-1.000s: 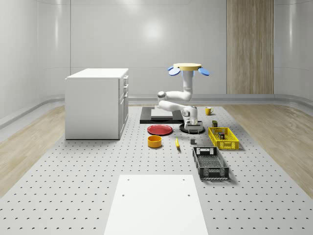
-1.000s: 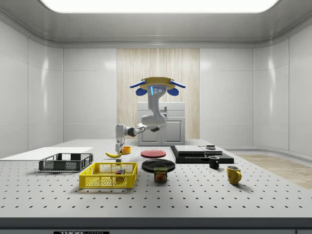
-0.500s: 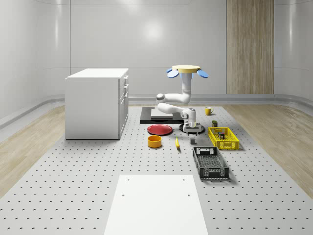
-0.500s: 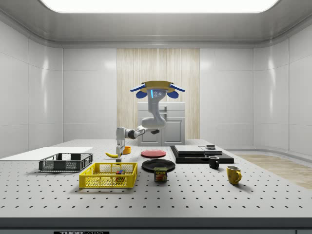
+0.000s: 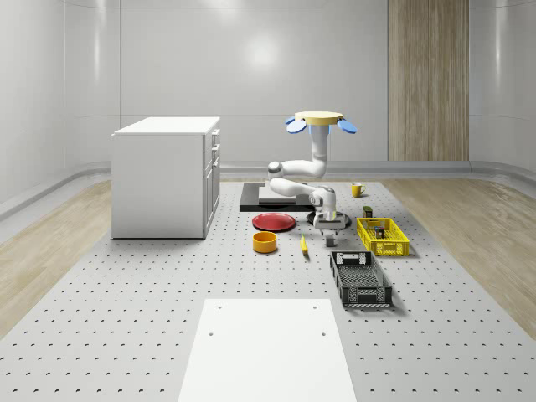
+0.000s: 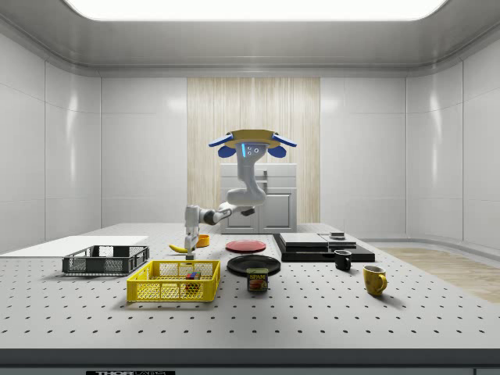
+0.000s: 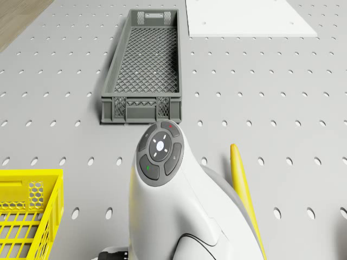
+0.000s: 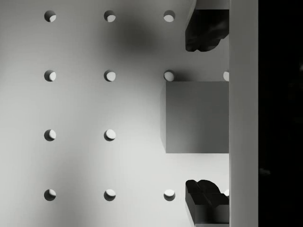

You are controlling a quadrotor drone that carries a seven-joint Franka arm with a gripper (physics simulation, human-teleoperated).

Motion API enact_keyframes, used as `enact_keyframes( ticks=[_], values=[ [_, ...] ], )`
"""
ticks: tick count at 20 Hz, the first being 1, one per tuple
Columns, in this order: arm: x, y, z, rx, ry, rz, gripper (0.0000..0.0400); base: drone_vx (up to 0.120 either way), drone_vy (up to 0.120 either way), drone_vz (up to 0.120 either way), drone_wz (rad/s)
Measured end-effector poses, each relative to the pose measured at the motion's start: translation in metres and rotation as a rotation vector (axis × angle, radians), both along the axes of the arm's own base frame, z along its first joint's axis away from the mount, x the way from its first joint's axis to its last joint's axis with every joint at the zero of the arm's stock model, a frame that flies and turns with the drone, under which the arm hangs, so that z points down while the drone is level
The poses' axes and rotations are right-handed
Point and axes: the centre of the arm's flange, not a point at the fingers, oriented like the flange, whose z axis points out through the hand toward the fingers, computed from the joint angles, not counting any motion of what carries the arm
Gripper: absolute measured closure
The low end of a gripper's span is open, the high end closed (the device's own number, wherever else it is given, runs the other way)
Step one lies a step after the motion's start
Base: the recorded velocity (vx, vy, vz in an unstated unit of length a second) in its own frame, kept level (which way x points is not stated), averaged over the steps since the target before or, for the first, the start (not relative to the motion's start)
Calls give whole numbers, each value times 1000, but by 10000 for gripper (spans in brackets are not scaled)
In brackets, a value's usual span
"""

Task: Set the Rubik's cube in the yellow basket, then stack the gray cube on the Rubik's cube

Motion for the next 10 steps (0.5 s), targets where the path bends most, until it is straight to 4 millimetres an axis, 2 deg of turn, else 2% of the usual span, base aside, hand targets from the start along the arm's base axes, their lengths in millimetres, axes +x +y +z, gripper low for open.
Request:
enact_keyframes(
  ticks=[10],
  values=[
    [5, 0, 22, 0, 0, 0, 0, 0, 0, 0, 0]
  ],
)
